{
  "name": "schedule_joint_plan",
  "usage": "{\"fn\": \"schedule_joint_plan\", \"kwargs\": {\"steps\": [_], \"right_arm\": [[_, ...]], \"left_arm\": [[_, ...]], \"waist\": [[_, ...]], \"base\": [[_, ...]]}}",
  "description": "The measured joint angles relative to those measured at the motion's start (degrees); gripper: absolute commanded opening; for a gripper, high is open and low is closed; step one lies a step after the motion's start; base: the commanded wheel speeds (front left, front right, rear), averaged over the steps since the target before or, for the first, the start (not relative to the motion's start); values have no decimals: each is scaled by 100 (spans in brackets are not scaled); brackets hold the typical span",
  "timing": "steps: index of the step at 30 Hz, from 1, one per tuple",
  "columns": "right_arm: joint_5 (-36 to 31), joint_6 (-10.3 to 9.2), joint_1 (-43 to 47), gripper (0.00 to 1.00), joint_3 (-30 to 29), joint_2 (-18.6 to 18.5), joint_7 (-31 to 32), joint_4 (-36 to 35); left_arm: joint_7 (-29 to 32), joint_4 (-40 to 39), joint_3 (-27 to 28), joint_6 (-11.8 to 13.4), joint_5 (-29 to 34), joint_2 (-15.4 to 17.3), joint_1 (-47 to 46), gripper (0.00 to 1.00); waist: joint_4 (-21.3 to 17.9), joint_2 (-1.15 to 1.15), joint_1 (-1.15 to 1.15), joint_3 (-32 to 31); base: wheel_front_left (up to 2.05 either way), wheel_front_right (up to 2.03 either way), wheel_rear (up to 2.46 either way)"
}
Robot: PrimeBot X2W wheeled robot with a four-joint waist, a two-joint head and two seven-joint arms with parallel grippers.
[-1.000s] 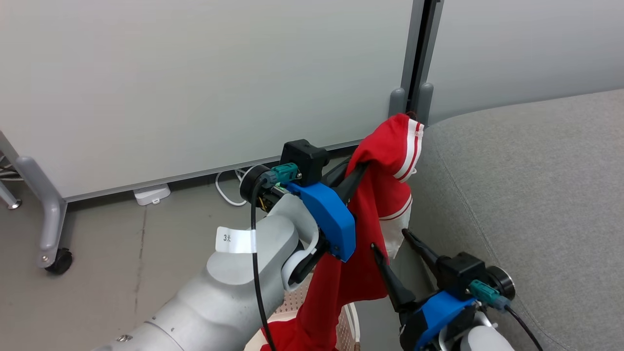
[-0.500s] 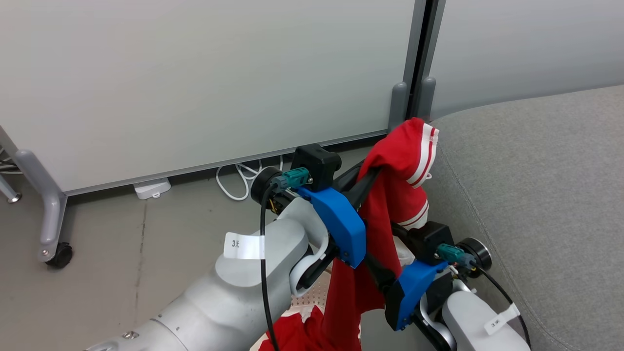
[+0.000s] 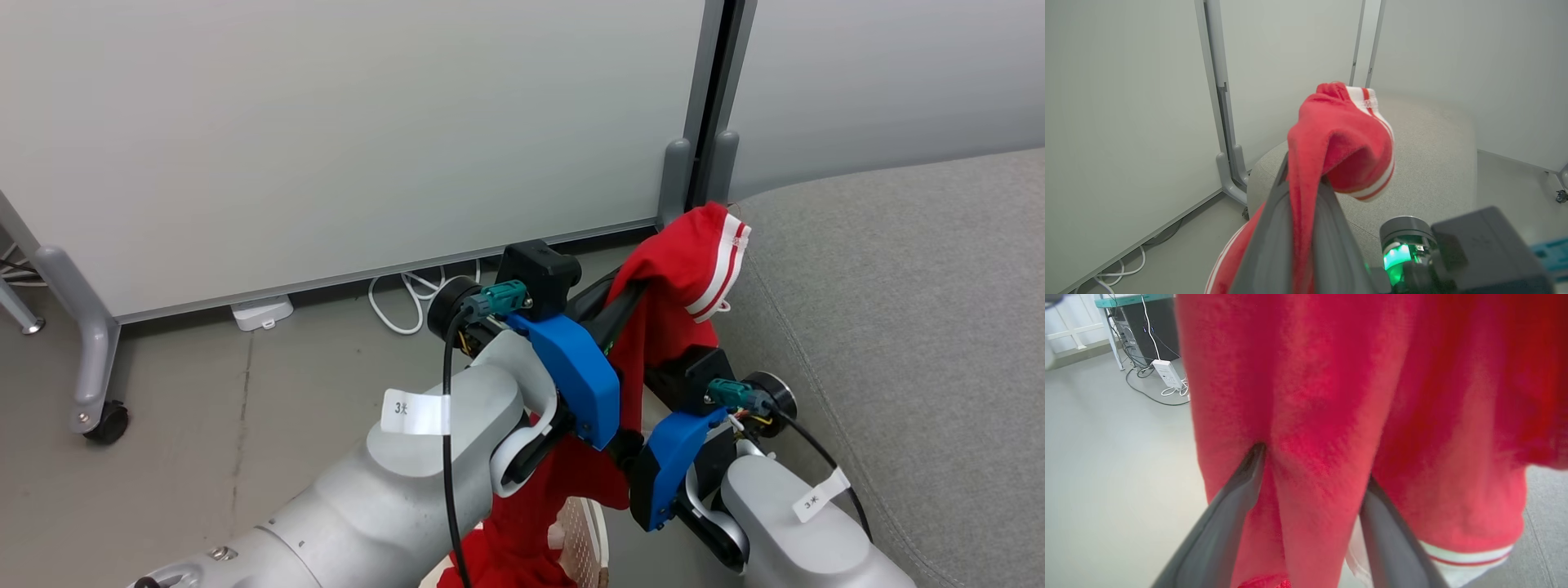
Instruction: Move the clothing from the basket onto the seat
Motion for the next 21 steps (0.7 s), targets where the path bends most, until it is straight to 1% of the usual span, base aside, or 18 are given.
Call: {"fn": "schedule_joint_plan", "kwargs": {"steps": [1, 10, 21], "right_arm": [[152, 0, -42, 0, 22, 5, -101, 90], [442, 0, -174, 0, 235, 18, -319, 393], [677, 0, -290, 0, 486, 27, -438, 587]], "left_arm": [[-11, 18, -22, 1, -47, -1, -5, 0], [-59, 108, -111, 43, -146, 0, -55, 0], [-103, 213, -169, 62, -248, 0, -87, 0]], "waist": [[-1, 0, 0, -2], [-38, 0, 0, -8], [-93, 0, 0, -24]], "base": [[0, 0, 0], [0, 0, 0], [0, 0, 0]]}}
